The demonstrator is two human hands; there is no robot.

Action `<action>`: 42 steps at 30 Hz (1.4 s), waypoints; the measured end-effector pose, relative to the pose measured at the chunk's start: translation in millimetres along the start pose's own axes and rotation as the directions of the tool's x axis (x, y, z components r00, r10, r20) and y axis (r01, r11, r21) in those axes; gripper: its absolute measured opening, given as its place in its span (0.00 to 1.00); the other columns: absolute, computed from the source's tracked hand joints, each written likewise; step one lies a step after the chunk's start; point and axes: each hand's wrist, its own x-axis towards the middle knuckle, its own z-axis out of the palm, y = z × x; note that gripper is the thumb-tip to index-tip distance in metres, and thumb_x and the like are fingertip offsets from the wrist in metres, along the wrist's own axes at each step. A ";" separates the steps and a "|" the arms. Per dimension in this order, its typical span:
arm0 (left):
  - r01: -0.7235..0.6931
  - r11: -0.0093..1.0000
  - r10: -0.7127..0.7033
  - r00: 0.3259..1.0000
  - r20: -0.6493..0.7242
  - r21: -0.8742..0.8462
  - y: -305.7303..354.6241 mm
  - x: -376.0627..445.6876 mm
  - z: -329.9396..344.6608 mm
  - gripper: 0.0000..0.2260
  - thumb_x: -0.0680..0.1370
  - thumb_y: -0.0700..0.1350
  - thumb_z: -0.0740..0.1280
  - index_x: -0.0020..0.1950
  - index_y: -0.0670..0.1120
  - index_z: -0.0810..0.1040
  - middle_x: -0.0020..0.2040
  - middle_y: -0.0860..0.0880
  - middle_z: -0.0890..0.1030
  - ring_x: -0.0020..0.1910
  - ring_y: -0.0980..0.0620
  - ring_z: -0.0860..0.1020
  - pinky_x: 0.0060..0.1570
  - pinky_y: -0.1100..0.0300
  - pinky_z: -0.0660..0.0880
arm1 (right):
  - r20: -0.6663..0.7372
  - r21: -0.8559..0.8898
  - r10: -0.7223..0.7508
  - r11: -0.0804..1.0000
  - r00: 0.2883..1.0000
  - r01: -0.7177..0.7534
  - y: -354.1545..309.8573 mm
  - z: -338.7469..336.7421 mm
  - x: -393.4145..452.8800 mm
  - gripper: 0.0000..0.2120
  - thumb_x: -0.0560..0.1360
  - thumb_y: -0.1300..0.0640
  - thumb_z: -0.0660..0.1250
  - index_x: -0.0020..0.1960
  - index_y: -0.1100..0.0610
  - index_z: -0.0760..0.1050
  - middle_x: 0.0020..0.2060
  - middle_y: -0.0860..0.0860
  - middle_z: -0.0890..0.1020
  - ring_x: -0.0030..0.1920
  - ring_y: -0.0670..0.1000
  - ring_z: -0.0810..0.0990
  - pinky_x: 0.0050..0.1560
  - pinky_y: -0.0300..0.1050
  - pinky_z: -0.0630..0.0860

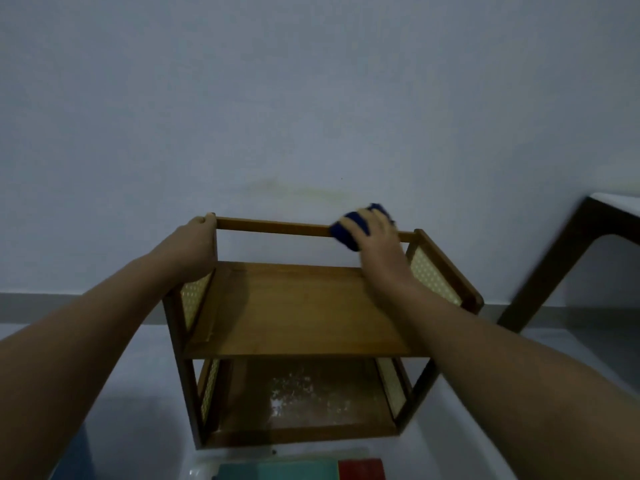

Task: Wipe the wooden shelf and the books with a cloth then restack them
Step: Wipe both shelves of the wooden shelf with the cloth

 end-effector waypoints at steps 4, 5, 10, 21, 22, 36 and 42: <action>0.066 0.983 -0.066 0.998 0.001 -0.169 6.1 -9.3 -10.6 0.26 0.80 0.40 0.57 0.78 0.42 0.54 0.70 0.38 0.69 0.63 0.40 0.72 0.58 0.50 0.72 | 0.015 0.108 0.038 0.993 0.999 -0.039 22.8 -40.6 -9.1 0.34 0.71 0.73 0.63 0.73 0.53 0.63 0.71 0.59 0.66 0.69 0.62 0.65 0.66 0.63 0.67; 0.117 0.952 -0.125 0.992 -0.012 -0.284 3.1 -13.8 -15.3 0.26 0.81 0.45 0.59 0.77 0.43 0.56 0.71 0.38 0.69 0.65 0.40 0.71 0.61 0.48 0.71 | -0.018 0.198 0.046 0.979 0.999 -0.042 11.5 -53.9 -17.6 0.31 0.72 0.72 0.63 0.72 0.56 0.64 0.69 0.60 0.68 0.67 0.61 0.68 0.65 0.62 0.69; 0.034 0.428 -0.308 0.945 -0.111 -0.903 -27.1 -106.0 -11.2 0.25 0.79 0.61 0.58 0.72 0.48 0.66 0.70 0.46 0.71 0.66 0.47 0.72 0.62 0.49 0.71 | -0.134 0.306 -0.231 0.915 0.964 0.262 -43.9 -90.8 -144.2 0.25 0.77 0.61 0.60 0.73 0.54 0.62 0.73 0.58 0.63 0.73 0.60 0.63 0.69 0.56 0.65; 0.355 0.408 -0.434 0.886 0.164 -0.841 -44.6 -150.0 177.0 0.21 0.80 0.39 0.63 0.73 0.46 0.66 0.67 0.45 0.74 0.61 0.48 0.75 0.54 0.57 0.73 | 0.239 0.198 -0.674 0.739 0.699 0.644 -42.8 43.6 -197.3 0.30 0.77 0.56 0.67 0.75 0.49 0.60 0.75 0.57 0.61 0.73 0.61 0.61 0.65 0.64 0.69; 0.373 0.360 -0.475 0.862 0.175 -0.855 -48.2 -144.5 189.9 0.20 0.80 0.39 0.62 0.72 0.47 0.67 0.64 0.46 0.76 0.55 0.51 0.77 0.48 0.59 0.74 | 0.266 0.191 -0.634 0.773 0.726 0.605 -38.6 61.9 -193.2 0.31 0.75 0.57 0.69 0.74 0.50 0.60 0.74 0.58 0.63 0.72 0.62 0.63 0.63 0.63 0.70; 0.395 0.311 -0.615 0.777 0.133 -0.864 -60.9 -149.0 248.5 0.13 0.78 0.35 0.61 0.60 0.46 0.76 0.47 0.48 0.80 0.49 0.47 0.78 0.46 0.54 0.76 | 0.762 0.434 -0.212 0.869 0.612 -0.239 -209.0 198.5 -174.4 0.24 0.76 0.55 0.65 0.70 0.52 0.65 0.72 0.58 0.61 0.74 0.64 0.51 0.71 0.64 0.58; 0.427 0.253 -0.549 0.802 0.235 -0.868 -67.3 -151.8 241.7 0.10 0.80 0.38 0.60 0.55 0.52 0.75 0.48 0.47 0.80 0.49 0.47 0.78 0.47 0.51 0.77 | 0.723 0.423 -0.160 0.871 0.672 -0.248 -84.4 170.7 -205.3 0.04 0.74 0.60 0.59 0.46 0.55 0.72 0.50 0.56 0.76 0.53 0.60 0.71 0.57 0.58 0.69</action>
